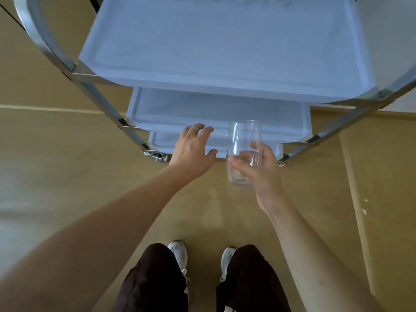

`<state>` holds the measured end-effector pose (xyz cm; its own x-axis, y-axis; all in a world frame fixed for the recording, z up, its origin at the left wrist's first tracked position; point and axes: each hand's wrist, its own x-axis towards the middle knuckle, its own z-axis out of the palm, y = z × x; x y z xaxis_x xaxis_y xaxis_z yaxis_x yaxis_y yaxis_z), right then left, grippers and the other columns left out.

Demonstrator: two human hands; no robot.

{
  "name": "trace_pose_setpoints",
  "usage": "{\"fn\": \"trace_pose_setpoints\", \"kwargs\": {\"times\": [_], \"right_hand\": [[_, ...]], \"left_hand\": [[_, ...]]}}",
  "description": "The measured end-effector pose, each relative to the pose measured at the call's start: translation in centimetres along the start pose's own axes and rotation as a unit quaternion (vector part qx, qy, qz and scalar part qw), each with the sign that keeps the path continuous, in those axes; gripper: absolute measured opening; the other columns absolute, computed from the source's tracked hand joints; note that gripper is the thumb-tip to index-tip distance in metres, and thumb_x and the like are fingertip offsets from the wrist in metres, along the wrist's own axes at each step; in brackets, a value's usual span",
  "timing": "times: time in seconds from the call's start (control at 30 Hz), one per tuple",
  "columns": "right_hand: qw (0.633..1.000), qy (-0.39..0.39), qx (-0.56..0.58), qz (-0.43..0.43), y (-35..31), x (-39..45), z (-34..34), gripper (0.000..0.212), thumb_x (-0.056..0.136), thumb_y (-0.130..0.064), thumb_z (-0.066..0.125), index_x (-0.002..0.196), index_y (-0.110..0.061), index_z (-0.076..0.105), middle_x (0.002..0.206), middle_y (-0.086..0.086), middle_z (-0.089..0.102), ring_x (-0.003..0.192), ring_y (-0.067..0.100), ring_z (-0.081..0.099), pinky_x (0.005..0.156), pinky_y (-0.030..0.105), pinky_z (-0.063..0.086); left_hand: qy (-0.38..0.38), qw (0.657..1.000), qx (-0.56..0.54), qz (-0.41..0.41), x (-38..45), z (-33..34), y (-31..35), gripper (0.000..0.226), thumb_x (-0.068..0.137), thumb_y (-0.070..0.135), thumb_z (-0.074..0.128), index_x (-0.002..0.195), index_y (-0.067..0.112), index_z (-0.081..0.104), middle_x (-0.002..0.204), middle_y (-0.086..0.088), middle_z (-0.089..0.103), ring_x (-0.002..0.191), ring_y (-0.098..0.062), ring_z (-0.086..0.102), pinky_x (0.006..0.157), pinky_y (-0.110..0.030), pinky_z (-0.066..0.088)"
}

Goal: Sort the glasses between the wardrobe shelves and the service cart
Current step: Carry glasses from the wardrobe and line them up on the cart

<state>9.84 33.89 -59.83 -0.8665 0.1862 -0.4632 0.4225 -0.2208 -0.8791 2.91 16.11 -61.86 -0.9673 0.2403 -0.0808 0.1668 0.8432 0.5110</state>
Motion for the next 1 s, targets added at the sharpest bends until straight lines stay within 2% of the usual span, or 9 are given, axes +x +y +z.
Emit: {"fn": "trace_pose_setpoints", "kwargs": {"times": [0.1,0.2,0.33,0.47,0.57,0.63,0.77,0.9,1.0], "right_hand": [[1.0,0.001,-0.006,-0.02,2.3,2.6,-0.1,0.071,0.066,-0.027,0.095,0.125,-0.032,0.055,0.121,0.003,0.064,0.089,0.005,0.072,0.057,0.031,0.058],[0.998,0.003,-0.022,-0.05,4.2,5.3,-0.5,0.074,0.062,-0.035,0.092,0.126,-0.031,0.055,0.121,0.001,0.065,0.094,0.007,0.071,0.063,0.027,0.058],[0.995,0.022,-0.039,-0.088,6.4,9.4,-1.7,0.075,0.06,-0.038,0.091,0.125,-0.032,0.055,0.12,-0.001,0.066,0.098,0.011,0.072,0.076,0.033,0.062],[0.988,0.027,-0.048,-0.142,7.3,13.5,-3.0,0.075,0.06,-0.037,0.093,0.124,-0.031,0.056,0.118,0.0,0.067,0.096,0.012,0.073,0.071,0.043,0.064],[0.982,0.029,-0.035,-0.182,7.7,16.2,-3.7,0.076,0.058,-0.04,0.093,0.124,-0.029,0.056,0.118,0.002,0.066,0.095,0.014,0.074,0.061,0.037,0.061],[0.977,0.039,-0.041,-0.206,7.9,18.0,-4.0,0.078,0.055,-0.045,0.092,0.122,-0.029,0.057,0.118,0.002,0.067,0.097,0.016,0.074,0.063,0.033,0.06],[0.966,0.069,-0.035,-0.247,8.1,20.8,-4.2,0.079,0.053,-0.045,0.093,0.122,-0.027,0.057,0.115,0.004,0.071,0.103,0.019,0.072,0.083,0.036,0.061],[0.96,0.07,-0.004,-0.271,8.1,23.0,-3.9,0.072,0.056,-0.034,0.094,0.117,-0.026,0.057,0.115,0.011,0.071,0.097,0.018,0.074,0.082,0.036,0.06],[0.956,0.067,-0.002,-0.287,7.7,24.3,-3.6,0.072,0.055,-0.036,0.095,0.116,-0.027,0.057,0.115,0.012,0.072,0.098,0.02,0.074,0.086,0.039,0.06]], "left_hand": [[0.019,1.0,0.006,0.007,1.8,2.6,-1.8,0.058,0.092,0.028,0.069,0.145,0.013,0.049,0.15,-0.014,0.045,0.141,-0.033,0.034,0.109,-0.049,0.04],[0.026,0.999,0.016,0.028,4.2,5.1,-3.0,0.059,0.091,0.026,0.07,0.145,0.011,0.05,0.15,-0.016,0.045,0.14,-0.034,0.035,0.11,-0.047,0.039],[0.05,0.996,0.026,0.071,8.5,8.2,-3.8,0.059,0.091,0.025,0.071,0.144,0.009,0.051,0.147,-0.018,0.048,0.138,-0.037,0.038,0.112,-0.042,0.034],[0.089,0.989,0.036,0.113,12.7,10.5,-4.1,0.058,0.092,0.031,0.069,0.143,0.01,0.053,0.145,-0.017,0.051,0.137,-0.036,0.04,0.112,-0.043,0.036],[0.12,0.982,0.032,0.141,15.3,12.2,-4.1,0.057,0.094,0.042,0.065,0.141,0.012,0.054,0.144,-0.014,0.052,0.136,-0.035,0.04,0.108,-0.048,0.04],[0.136,0.979,0.034,0.147,16.9,13.0,-4.3,0.056,0.095,0.044,0.063,0.141,0.012,0.055,0.143,-0.013,0.053,0.135,-0.036,0.039,0.108,-0.05,0.04],[0.14,0.978,0.051,0.144,19.1,14.3,-5.7,0.055,0.095,0.043,0.062,0.14,0.013,0.055,0.142,-0.012,0.053,0.135,-0.036,0.039,0.106,-0.049,0.042],[0.131,0.982,0.062,0.122,20.7,15.4,-7.6,0.053,0.095,0.043,0.061,0.14,0.015,0.056,0.139,-0.011,0.055,0.132,-0.036,0.041,0.108,-0.045,0.04],[0.123,0.982,0.084,0.114,21.8,15.6,-8.3,0.053,0.096,0.047,0.057,0.139,0.017,0.055,0.137,-0.011,0.057,0.129,-0.036,0.044,0.107,-0.043,0.039]]}}
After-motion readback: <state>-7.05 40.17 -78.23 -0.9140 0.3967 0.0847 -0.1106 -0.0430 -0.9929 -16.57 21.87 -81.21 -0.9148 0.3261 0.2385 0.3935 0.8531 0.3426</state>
